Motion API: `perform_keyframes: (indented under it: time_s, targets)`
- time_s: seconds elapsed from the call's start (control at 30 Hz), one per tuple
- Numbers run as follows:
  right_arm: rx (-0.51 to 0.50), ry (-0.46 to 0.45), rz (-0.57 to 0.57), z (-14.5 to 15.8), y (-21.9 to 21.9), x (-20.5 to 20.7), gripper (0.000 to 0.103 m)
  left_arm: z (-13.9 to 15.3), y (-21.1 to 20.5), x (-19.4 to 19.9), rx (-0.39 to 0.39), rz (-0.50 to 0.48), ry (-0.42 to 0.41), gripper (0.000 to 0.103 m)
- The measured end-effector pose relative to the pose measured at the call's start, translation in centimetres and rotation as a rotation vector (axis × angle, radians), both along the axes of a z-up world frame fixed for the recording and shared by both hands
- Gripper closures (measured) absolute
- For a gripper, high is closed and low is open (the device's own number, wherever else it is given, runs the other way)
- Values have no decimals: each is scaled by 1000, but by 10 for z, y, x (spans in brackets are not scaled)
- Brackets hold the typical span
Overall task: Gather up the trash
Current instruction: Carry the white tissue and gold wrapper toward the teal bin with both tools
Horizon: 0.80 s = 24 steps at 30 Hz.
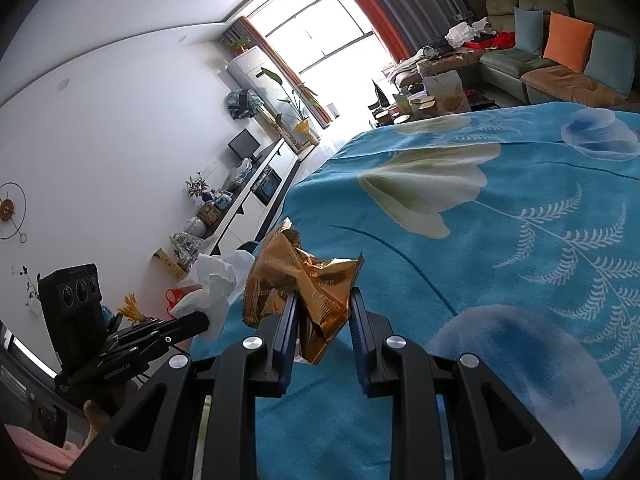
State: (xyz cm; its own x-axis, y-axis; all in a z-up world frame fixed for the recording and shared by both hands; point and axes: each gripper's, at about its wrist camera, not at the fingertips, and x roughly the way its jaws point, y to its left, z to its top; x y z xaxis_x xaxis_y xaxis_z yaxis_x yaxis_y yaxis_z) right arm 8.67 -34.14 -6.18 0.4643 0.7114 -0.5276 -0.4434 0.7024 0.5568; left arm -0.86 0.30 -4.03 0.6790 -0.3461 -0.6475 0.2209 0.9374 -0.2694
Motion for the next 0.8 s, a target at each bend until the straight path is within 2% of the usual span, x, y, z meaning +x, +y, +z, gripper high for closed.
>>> perform_keyframes:
  time_s: [0.8]
  targets:
    - [-2,3,28,-2,15,0,80,-3,11,0,7,34,-3,97]
